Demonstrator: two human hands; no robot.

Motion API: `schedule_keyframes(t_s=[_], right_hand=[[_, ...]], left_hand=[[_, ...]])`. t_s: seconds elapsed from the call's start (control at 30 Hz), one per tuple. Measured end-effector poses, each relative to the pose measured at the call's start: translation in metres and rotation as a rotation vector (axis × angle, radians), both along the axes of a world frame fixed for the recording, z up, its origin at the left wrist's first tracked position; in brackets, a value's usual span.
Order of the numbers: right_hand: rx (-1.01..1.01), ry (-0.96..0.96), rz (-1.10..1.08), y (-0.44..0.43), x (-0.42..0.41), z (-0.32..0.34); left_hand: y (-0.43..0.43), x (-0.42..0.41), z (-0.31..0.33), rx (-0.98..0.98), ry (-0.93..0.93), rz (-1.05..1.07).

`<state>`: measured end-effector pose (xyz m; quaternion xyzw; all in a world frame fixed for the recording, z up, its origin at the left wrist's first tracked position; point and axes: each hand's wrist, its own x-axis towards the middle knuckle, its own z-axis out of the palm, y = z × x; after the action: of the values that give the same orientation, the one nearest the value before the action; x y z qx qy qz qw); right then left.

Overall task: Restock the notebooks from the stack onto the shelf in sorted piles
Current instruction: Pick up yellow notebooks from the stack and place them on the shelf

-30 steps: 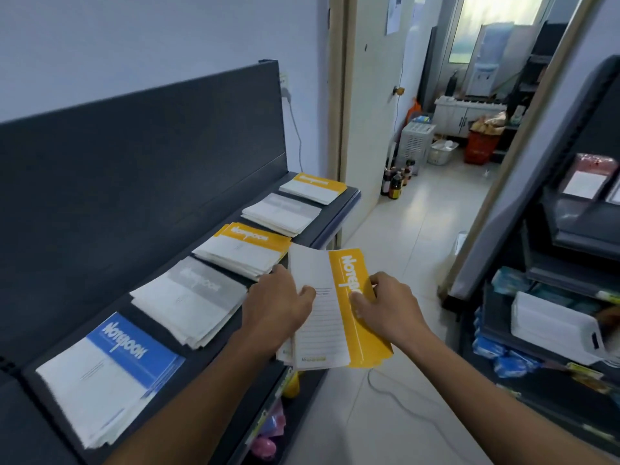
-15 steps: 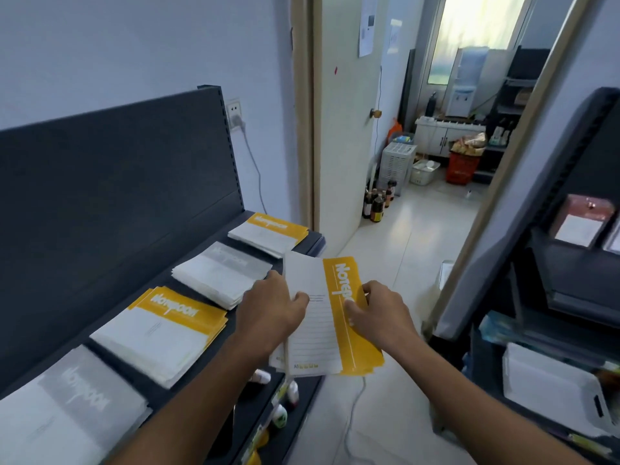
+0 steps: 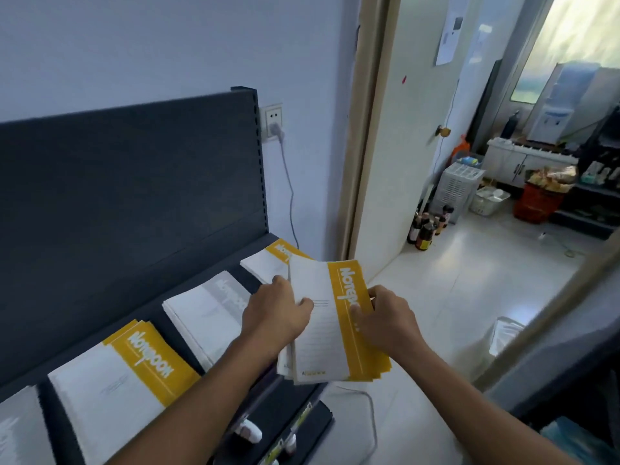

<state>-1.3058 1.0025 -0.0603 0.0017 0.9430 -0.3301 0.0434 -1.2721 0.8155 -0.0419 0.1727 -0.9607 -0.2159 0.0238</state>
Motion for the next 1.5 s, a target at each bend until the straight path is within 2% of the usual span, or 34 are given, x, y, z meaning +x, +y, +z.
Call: schedule_keyframes(t_s=[0.4, 0.8, 1.03, 1.3, 1.5], right_hand=[[-0.032, 0.025, 0.36, -0.046, -0.146, -0.017], [0.01, -0.076, 0.66, -0.07, -0.248, -0.04], [0.024, -0.08, 0.754, -0.085, -0.267, -0.055], [0.038, -0.084, 0.837, -0.093, -0.276, -0.062], [0.211, 0.03, 0.863, -0.089, -0.278, -0.059]], left_hand=[[-0.017, -0.066, -0.023, 0.195, 0.066, 0.434], [-0.002, -0.13, -0.047, 0.124, 0.12, 0.757], [-0.001, -0.14, -0.057, 0.06, 0.181, 0.836], [-0.002, -0.147, -0.069, -0.12, 0.052, 0.816], [-0.001, -0.14, -0.068, -0.224, 0.007, 0.823]])
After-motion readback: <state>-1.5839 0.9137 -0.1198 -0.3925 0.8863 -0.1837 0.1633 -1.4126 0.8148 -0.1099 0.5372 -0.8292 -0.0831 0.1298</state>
